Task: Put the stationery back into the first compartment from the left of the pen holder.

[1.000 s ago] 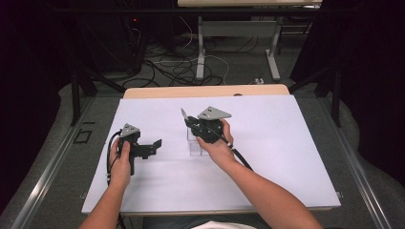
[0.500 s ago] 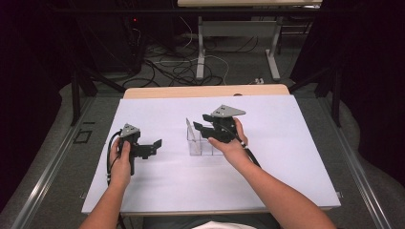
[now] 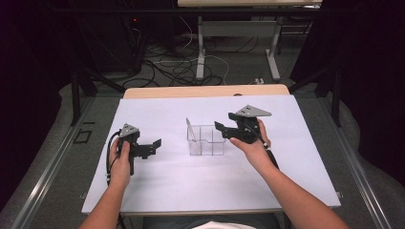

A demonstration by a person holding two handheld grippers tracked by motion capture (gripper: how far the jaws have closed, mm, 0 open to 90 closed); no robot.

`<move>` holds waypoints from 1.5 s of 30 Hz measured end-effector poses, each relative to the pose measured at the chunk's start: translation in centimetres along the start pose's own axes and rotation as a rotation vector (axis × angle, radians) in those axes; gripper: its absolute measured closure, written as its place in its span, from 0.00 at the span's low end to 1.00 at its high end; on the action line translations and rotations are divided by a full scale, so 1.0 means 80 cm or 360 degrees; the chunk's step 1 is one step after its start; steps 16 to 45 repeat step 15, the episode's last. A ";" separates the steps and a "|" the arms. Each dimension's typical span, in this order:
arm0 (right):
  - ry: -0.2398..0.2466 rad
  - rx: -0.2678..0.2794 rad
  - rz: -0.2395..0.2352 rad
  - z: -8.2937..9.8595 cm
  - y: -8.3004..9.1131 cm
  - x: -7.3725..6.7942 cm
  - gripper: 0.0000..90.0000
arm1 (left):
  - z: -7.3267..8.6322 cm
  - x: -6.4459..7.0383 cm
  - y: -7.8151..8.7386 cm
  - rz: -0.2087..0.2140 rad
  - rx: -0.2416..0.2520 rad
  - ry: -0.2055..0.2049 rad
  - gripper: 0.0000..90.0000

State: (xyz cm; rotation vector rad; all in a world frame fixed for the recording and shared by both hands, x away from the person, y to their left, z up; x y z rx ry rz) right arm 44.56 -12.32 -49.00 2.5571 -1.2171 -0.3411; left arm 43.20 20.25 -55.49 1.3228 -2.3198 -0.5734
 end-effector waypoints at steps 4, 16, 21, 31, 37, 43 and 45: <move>-0.0005 -0.0038 0.0073 0.010 0.012 0.017 0.24 | 0.000 0.000 0.000 -0.0002 0.0001 0.0004 0.01; -0.0050 -0.0115 0.0283 0.045 0.041 0.063 0.04 | 0.000 -0.003 0.001 -0.0012 0.0010 0.0021 0.00; -0.0050 -0.0115 0.0283 0.045 0.041 0.063 0.04 | 0.000 -0.003 0.001 -0.0012 0.0010 0.0021 0.00; -0.0050 -0.0115 0.0283 0.045 0.041 0.063 0.04 | 0.000 -0.003 0.001 -0.0012 0.0010 0.0021 0.00; -0.0050 -0.0115 0.0283 0.045 0.041 0.063 0.04 | 0.000 -0.003 0.001 -0.0012 0.0010 0.0021 0.00; -0.0050 -0.0115 0.0283 0.045 0.041 0.063 0.04 | 0.000 -0.003 0.001 -0.0012 0.0010 0.0021 0.00; -0.0050 -0.0115 0.0283 0.045 0.041 0.063 0.04 | 0.000 -0.003 0.001 -0.0012 0.0010 0.0021 0.00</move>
Point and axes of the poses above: each handheld gripper's, and its own axes: y roughly backward along the jaws, z roughly out of its underside, x roughly to its right, the point moved 6 cm from there along -y, roughly forward along the jaws, and after that the axes turned 1 degree about y, right-handed, at the moved point
